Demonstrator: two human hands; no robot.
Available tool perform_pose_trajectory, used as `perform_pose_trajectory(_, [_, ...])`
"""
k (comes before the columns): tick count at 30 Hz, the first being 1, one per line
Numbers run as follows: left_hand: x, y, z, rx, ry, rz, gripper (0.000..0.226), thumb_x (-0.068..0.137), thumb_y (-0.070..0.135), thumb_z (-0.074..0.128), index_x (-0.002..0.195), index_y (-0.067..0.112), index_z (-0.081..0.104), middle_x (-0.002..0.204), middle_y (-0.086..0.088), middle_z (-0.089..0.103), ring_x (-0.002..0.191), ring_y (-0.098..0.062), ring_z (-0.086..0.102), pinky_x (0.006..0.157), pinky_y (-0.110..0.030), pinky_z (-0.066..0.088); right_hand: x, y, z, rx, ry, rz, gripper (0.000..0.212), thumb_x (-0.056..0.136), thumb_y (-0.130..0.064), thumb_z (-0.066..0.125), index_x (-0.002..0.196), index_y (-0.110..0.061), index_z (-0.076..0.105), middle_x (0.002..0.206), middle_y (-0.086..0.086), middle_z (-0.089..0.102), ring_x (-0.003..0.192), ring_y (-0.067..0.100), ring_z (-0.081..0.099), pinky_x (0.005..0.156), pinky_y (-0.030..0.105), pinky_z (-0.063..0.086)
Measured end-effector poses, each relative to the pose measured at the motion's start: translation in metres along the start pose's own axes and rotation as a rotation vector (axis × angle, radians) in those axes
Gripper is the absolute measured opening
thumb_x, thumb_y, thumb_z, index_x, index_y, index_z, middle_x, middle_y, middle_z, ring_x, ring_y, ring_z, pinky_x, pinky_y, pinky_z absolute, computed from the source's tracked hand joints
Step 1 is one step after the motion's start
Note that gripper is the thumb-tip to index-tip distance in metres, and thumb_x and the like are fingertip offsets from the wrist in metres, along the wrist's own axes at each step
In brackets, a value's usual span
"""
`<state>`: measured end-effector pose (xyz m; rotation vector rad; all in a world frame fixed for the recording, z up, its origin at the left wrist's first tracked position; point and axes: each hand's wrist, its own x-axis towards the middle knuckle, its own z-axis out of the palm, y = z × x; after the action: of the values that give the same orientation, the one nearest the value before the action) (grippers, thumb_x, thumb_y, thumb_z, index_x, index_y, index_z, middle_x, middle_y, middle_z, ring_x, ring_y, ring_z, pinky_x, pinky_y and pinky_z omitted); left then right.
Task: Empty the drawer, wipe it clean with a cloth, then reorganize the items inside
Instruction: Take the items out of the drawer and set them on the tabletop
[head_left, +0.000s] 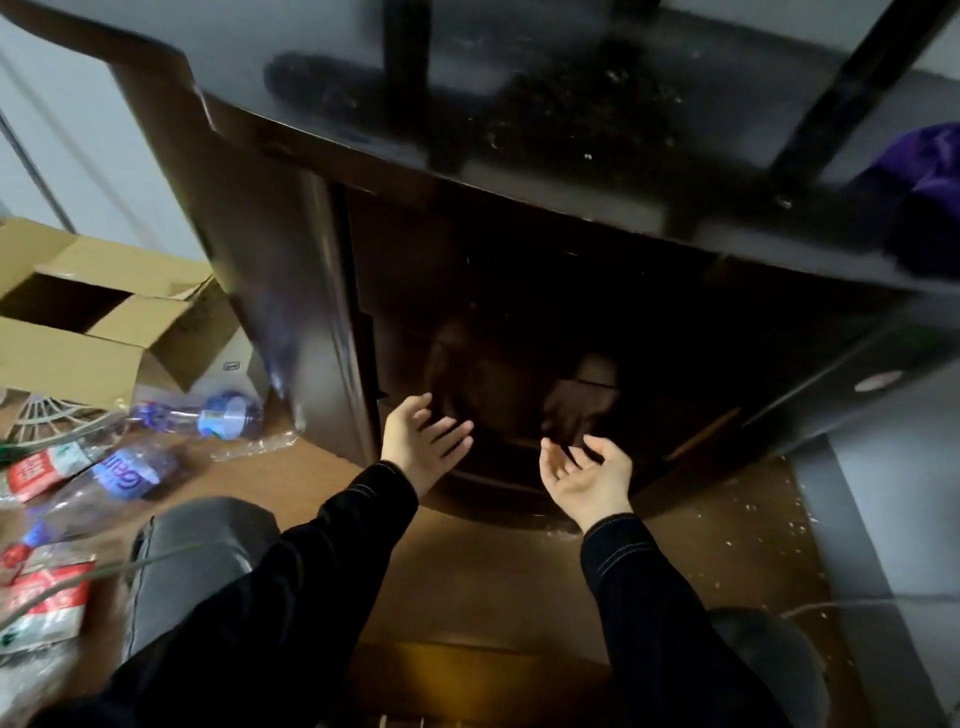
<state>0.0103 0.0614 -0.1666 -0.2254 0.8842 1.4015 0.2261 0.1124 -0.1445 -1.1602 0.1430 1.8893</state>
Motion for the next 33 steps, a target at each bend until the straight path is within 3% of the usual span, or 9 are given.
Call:
perform_pose_trajectory(4, [-0.007, -0.008, 0.01, -0.014, 0.066, 0.02, 0.046, 0.086, 0.021, 0.056, 0.129, 0.012, 0.043, 0.118, -0.014, 0.05, 0.077, -0.023, 0.056, 0.065, -0.032, 0.044, -0.003, 0.011, -0.001, -0.004, 0.006, -0.03, 0.052, 0.092, -0.015, 0.056, 0.141, -0.005, 0.044, 0.12, 0.017, 0.054, 0.086, 0.022, 0.059, 0.074, 0.03, 0.05])
perform_pose_trajectory(11, [-0.038, -0.023, 0.002, 0.16, 0.185, -0.006, 0.012, 0.088, 0.021, 0.045, 0.084, 0.013, 0.036, 0.071, -0.007, 0.035, 0.057, -0.021, 0.035, 0.055, -0.029, 0.03, -0.022, 0.022, -0.028, -0.18, 0.069, 0.024, 0.05, 0.093, -0.014, 0.052, 0.139, 0.001, 0.042, 0.092, 0.014, 0.054, 0.066, 0.02, 0.05, 0.06, 0.029, 0.042])
perform_pose_trajectory(15, [-0.075, -0.037, -0.016, 0.351, 0.262, -0.079, 0.013, 0.091, 0.017, 0.045, 0.087, 0.005, 0.049, 0.084, -0.012, 0.051, 0.068, -0.026, 0.05, 0.06, -0.032, 0.038, -0.052, 0.025, -0.062, -0.358, 0.065, 0.1, 0.042, 0.095, -0.011, 0.048, 0.132, 0.007, 0.051, 0.103, 0.017, 0.061, 0.074, 0.021, 0.056, 0.062, 0.029, 0.043])
perform_pose_trajectory(19, [-0.123, -0.037, -0.018, 0.642, 0.202, -0.202, 0.028, 0.096, 0.026, 0.052, 0.113, 0.005, 0.057, 0.115, -0.017, 0.065, 0.094, -0.033, 0.065, 0.073, -0.039, 0.051, -0.098, 0.017, -0.078, -0.605, 0.039, 0.133, 0.031, 0.097, -0.013, 0.05, 0.123, 0.001, 0.057, 0.118, 0.02, 0.067, 0.086, 0.026, 0.064, 0.066, 0.031, 0.05])
perform_pose_trajectory(22, [-0.156, -0.031, -0.003, 1.19, -0.044, 0.147, 0.019, 0.098, 0.027, 0.054, 0.115, 0.02, 0.063, 0.108, -0.008, 0.07, 0.087, -0.022, 0.07, 0.075, -0.037, 0.055, -0.137, 0.003, -0.07, -0.932, -0.106, -0.19, 0.021, 0.101, -0.018, 0.054, 0.115, -0.01, 0.067, 0.107, 0.01, 0.075, 0.083, 0.022, 0.071, 0.066, 0.028, 0.055])
perform_pose_trajectory(26, [-0.18, -0.004, 0.021, 1.763, -0.368, 1.158, 0.027, 0.091, 0.042, 0.051, 0.107, 0.027, 0.067, 0.101, 0.013, 0.063, 0.092, -0.006, 0.058, 0.078, -0.021, 0.048, -0.175, -0.021, -0.054, -1.687, -0.247, -1.147, 0.016, 0.096, -0.021, 0.06, 0.109, -0.029, 0.065, 0.106, -0.02, 0.066, 0.096, -0.004, 0.06, 0.074, 0.009, 0.046])
perform_pose_trajectory(28, [-0.171, 0.012, 0.031, 1.984, -0.356, 1.411, 0.037, 0.09, 0.047, 0.054, 0.114, 0.022, 0.066, 0.108, 0.009, 0.06, 0.096, -0.011, 0.052, 0.082, -0.024, 0.045, -0.174, -0.03, -0.043, -1.974, -0.229, -1.482, 0.026, 0.096, -0.028, 0.058, 0.122, -0.028, 0.061, 0.117, -0.017, 0.061, 0.11, 0.002, 0.052, 0.083, 0.017, 0.044])
perform_pose_trajectory(31, [-0.146, 0.021, 0.031, 2.14, -0.321, 1.285, 0.043, 0.089, 0.05, 0.066, 0.118, 0.019, 0.067, 0.113, 0.003, 0.061, 0.101, -0.018, 0.053, 0.086, -0.033, 0.048, -0.153, -0.036, -0.033, -2.226, -0.236, -1.336, 0.041, 0.1, -0.044, 0.052, 0.136, -0.024, 0.055, 0.133, -0.008, 0.055, 0.128, 0.014, 0.046, 0.098, 0.031, 0.045])
perform_pose_trajectory(33, [-0.131, 0.023, 0.022, 2.138, -0.314, 1.264, 0.042, 0.089, 0.054, 0.065, 0.109, 0.017, 0.07, 0.105, 0.002, 0.064, 0.096, -0.019, 0.057, 0.085, -0.038, 0.05, -0.14, -0.033, -0.032, -2.229, -0.248, -1.208, 0.044, 0.099, -0.052, 0.051, 0.131, -0.024, 0.059, 0.13, -0.009, 0.057, 0.125, 0.014, 0.049, 0.095, 0.03, 0.044])
